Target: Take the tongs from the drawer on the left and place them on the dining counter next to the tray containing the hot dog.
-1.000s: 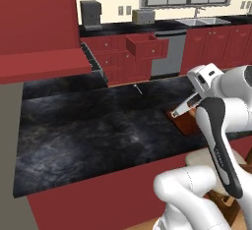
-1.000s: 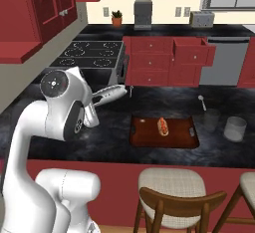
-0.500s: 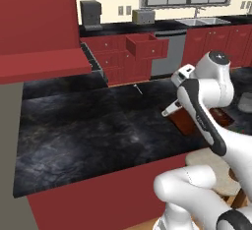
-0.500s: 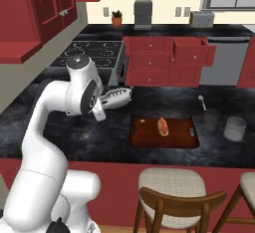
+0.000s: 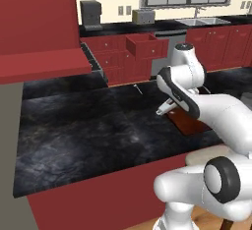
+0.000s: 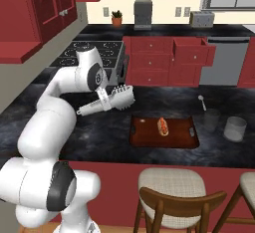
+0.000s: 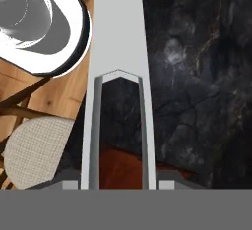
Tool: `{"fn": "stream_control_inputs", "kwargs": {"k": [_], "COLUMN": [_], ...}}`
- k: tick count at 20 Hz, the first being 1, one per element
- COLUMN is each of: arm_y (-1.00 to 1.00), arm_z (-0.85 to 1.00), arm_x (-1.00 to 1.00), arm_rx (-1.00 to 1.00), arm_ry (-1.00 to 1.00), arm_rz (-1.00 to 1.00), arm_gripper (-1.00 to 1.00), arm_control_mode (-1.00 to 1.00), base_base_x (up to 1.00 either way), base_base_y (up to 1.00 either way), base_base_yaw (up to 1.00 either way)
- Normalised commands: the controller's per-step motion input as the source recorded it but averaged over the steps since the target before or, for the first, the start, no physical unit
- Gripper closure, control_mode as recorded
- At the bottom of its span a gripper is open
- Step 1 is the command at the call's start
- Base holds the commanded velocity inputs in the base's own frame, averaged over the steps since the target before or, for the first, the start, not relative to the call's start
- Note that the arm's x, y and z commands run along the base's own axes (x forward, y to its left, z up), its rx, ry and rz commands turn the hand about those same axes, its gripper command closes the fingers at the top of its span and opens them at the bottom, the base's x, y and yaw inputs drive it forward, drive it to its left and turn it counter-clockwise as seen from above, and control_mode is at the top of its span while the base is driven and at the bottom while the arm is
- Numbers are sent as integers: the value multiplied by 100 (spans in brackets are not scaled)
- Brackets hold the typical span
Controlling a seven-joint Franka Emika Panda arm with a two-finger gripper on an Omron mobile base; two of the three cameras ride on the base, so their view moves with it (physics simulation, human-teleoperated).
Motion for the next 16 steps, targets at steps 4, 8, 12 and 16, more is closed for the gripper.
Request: {"fn": "stream_control_inputs", "kwargs": {"k": [4,8,12,16], "arm_y": [0,-4,-8,-15], "arm_z": [-35,-31,-34,-26], "arm_x": [45,34,30,27], "arm_rx": [-5,0,0,0], "arm_ry": [2,0,0,0], "arm_rz": [0,6,14,25], "arm_gripper": [100,100,100,100], "arm_control_mode": [-100,-100,-100,-100], "base_base_x": [0,0,0,0], "base_base_y": [0,0,0,0], "base_base_yaw": [0,0,0,0]}}
